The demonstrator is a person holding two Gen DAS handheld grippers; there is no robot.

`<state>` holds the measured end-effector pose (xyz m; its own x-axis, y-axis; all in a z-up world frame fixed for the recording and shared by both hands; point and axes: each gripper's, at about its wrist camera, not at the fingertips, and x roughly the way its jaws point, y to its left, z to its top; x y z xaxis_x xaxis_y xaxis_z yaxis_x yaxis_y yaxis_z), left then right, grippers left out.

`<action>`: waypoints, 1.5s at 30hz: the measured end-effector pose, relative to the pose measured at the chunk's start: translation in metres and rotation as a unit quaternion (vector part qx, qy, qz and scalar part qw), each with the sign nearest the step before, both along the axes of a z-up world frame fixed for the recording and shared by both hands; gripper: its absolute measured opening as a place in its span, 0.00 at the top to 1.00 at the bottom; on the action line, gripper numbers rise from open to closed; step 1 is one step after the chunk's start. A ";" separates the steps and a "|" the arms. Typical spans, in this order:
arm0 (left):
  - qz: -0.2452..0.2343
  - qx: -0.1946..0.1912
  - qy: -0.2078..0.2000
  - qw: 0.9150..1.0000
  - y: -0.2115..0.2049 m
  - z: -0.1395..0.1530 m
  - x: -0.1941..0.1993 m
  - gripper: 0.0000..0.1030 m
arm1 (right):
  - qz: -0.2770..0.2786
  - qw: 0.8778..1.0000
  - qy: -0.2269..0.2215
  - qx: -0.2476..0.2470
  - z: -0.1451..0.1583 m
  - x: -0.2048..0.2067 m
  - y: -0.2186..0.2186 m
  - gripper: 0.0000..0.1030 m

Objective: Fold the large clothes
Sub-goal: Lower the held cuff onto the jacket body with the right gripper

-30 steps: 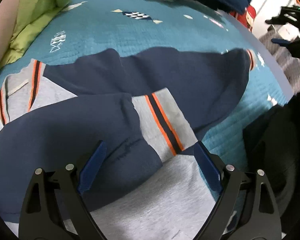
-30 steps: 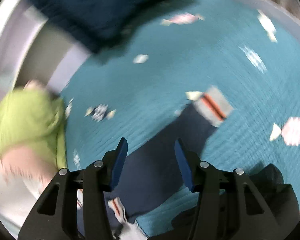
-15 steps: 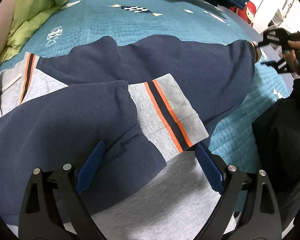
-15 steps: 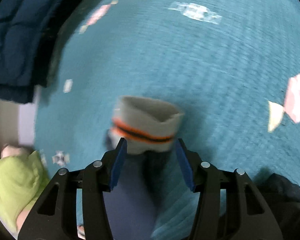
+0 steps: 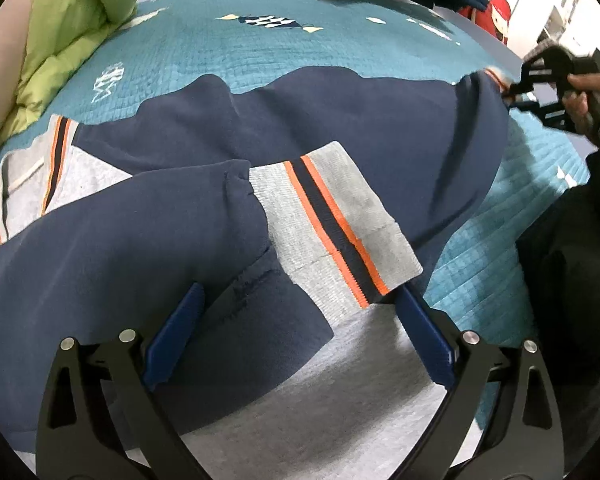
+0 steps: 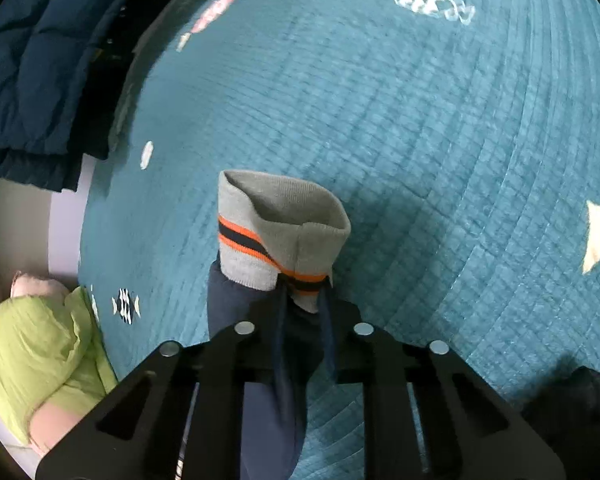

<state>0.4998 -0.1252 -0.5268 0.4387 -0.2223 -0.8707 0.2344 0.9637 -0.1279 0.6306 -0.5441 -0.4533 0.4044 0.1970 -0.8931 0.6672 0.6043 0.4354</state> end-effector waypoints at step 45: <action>0.115 0.101 -0.040 0.987 0.009 -0.008 -0.018 0.04 | 0.368 0.907 -0.160 -0.125 0.154 -0.112 0.370 0.90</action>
